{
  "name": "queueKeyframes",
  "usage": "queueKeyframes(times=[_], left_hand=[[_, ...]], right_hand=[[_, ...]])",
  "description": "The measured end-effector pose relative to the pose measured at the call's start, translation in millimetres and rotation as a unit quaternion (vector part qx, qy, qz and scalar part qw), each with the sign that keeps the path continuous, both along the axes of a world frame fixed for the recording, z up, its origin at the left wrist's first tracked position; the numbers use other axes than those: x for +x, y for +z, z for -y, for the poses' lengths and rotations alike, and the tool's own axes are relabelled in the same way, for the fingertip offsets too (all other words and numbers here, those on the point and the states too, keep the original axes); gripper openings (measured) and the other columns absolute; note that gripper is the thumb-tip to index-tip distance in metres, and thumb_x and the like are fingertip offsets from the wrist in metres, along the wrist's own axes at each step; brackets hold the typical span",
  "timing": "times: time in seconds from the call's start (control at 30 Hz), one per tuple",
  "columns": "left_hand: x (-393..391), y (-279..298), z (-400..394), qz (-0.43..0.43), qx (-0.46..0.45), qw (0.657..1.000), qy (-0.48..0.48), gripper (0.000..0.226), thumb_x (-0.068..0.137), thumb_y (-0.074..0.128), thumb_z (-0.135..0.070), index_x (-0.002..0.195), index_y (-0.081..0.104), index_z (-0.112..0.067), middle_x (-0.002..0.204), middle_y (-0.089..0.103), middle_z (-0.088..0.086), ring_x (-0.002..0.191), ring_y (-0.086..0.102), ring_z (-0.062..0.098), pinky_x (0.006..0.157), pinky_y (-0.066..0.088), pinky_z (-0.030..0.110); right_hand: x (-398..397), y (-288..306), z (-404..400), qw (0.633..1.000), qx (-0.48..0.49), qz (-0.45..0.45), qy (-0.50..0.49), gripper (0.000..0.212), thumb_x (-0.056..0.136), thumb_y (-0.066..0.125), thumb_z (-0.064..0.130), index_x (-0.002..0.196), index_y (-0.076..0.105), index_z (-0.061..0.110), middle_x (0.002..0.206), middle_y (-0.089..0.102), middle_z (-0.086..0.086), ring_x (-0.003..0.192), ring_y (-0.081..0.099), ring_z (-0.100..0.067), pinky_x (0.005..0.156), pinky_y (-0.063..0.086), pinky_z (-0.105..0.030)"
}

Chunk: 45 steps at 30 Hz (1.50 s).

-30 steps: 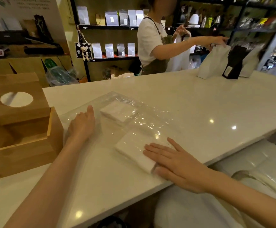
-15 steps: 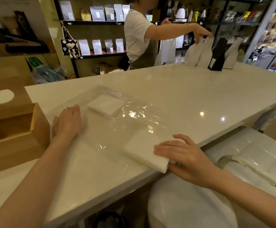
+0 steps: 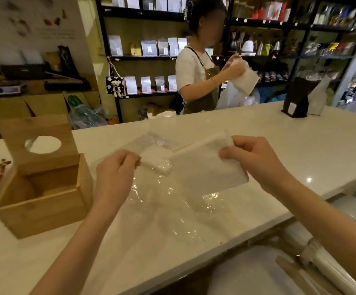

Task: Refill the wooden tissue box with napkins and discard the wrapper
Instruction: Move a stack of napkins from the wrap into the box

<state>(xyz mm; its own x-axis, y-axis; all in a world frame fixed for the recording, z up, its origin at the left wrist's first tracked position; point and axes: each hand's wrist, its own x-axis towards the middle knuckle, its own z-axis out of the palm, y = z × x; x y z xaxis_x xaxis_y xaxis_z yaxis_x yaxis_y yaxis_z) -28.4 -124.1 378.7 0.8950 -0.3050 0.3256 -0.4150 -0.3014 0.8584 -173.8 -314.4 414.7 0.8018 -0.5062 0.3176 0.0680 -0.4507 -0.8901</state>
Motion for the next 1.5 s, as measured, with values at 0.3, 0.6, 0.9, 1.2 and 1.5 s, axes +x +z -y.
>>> queueKeyframes(times=[0.3,0.6,0.9,1.2,1.5], left_hand=[[6,31,-74,-0.456,-0.073,0.863,-0.203,0.065,0.092,0.025,-0.047,0.101,0.067,0.002,0.101,0.072,0.02,0.095,0.069,0.031,0.076,0.056,0.037],[49,55,-155,-0.491,-0.32,0.803,-0.104,0.047,0.084,0.043,-0.05,0.107,0.056,-0.011,0.087,0.075,0.017,0.073,0.073,0.027,0.058,0.059,0.036],[91,35,-186,-0.408,-0.224,0.885,-0.03,0.032,0.066,0.064,-0.025,0.097,0.061,-0.016,0.075,0.076,0.005,0.072,0.071,0.018,0.062,0.057,0.028],[112,36,-189,-0.444,-0.241,0.859,-0.076,0.06,0.046,0.083,-0.008,0.101,0.061,-0.009,0.088,0.075,0.015,0.077,0.073,0.026,0.055,0.061,0.038],[120,38,-180,-0.395,-0.137,0.908,0.022,0.007,0.082,0.059,-0.01,0.088,0.058,-0.014,0.067,0.075,0.002,0.073,0.071,0.016,0.059,0.06,0.028]], right_hand=[[94,17,-73,0.989,0.03,0.006,0.146,0.017,0.083,0.059,0.012,0.088,0.069,-0.001,0.089,0.067,-0.023,0.072,0.059,-0.014,0.063,0.048,-0.024],[143,21,-137,0.884,-0.282,0.108,0.357,0.036,0.082,0.062,0.025,0.115,0.056,0.037,0.113,0.057,0.022,0.111,0.045,0.01,0.093,0.039,-0.012],[181,-8,-149,0.925,-0.219,0.03,0.309,0.064,0.079,0.07,0.021,0.125,0.032,0.046,0.124,0.038,0.032,0.114,0.04,0.012,0.1,0.034,-0.015],[213,-2,-152,0.821,0.338,-0.3,0.35,0.047,0.092,0.04,0.044,0.107,0.062,0.005,0.102,0.073,-0.015,0.092,0.071,-0.027,0.072,0.059,-0.037],[235,2,-155,0.904,0.09,-0.287,0.303,0.009,0.085,0.063,0.024,0.088,0.063,0.016,0.09,0.07,-0.007,0.065,0.07,-0.015,0.049,0.056,-0.023]])
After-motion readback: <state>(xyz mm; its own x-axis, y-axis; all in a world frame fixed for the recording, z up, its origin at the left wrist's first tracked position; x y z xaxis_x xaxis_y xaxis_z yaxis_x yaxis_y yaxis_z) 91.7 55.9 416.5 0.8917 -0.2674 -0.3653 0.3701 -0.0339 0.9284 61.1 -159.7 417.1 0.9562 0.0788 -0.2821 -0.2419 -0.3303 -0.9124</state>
